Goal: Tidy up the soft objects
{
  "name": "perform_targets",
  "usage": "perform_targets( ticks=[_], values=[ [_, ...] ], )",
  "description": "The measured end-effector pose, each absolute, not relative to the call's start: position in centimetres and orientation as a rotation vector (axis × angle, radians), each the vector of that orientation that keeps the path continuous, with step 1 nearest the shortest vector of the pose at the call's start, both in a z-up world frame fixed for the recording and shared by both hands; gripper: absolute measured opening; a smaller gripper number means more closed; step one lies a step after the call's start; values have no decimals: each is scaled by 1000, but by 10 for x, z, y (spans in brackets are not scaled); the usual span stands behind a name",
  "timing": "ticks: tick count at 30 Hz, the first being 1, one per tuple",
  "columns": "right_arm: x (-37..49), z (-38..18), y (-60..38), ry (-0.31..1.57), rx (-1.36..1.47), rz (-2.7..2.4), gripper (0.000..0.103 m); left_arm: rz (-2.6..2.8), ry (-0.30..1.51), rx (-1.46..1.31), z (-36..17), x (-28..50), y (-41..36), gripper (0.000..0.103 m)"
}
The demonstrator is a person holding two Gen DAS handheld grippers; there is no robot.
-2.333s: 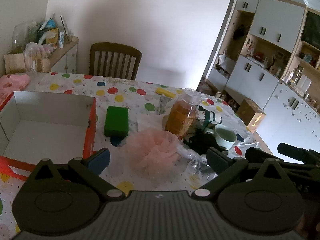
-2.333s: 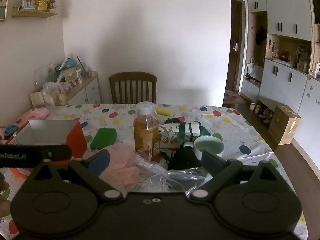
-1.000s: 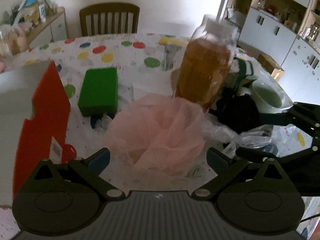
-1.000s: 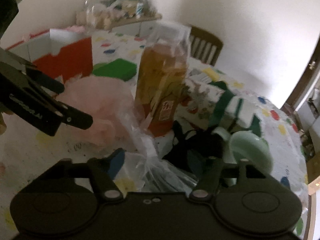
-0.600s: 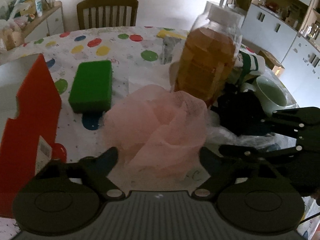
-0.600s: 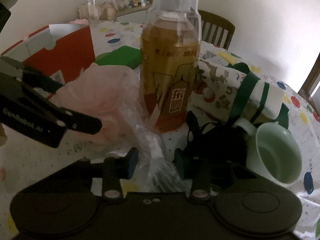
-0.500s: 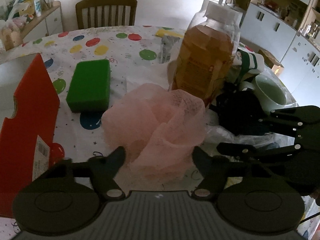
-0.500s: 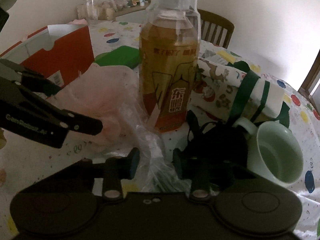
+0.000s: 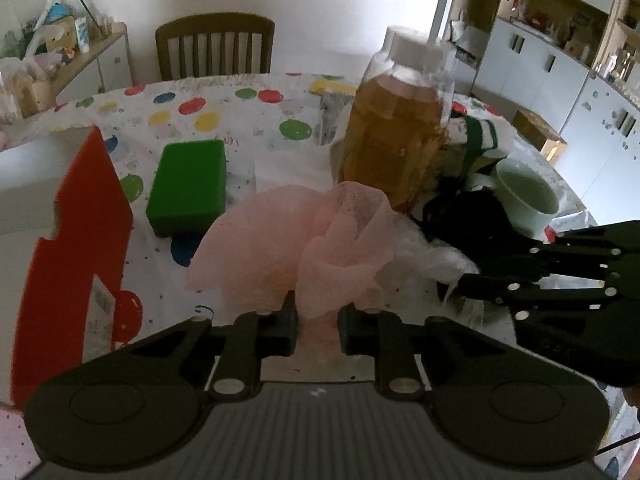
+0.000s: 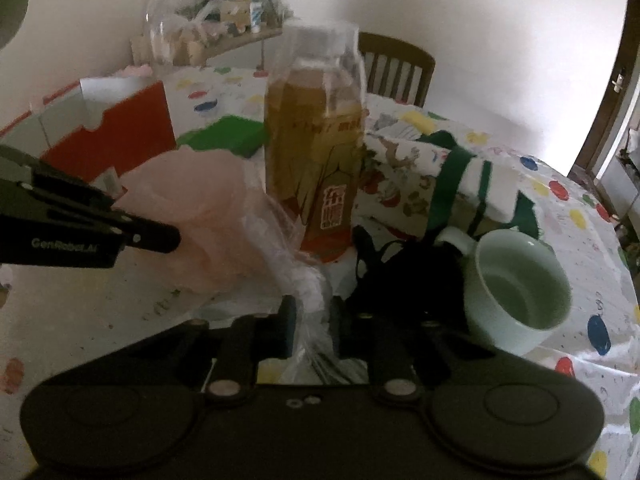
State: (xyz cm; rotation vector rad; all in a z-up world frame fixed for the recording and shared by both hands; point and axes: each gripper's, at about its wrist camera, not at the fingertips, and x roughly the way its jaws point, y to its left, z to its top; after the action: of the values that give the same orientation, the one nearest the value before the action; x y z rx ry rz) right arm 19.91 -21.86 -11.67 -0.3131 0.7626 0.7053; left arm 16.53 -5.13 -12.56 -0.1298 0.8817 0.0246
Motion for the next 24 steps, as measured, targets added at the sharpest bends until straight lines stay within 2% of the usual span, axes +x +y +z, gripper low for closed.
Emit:
perform_targets(
  ticks=[24],
  values=[
    [156, -58, -253, 681, -180, 773, 16, 31, 701, -374, -39, 105, 6, 16]
  ],
)
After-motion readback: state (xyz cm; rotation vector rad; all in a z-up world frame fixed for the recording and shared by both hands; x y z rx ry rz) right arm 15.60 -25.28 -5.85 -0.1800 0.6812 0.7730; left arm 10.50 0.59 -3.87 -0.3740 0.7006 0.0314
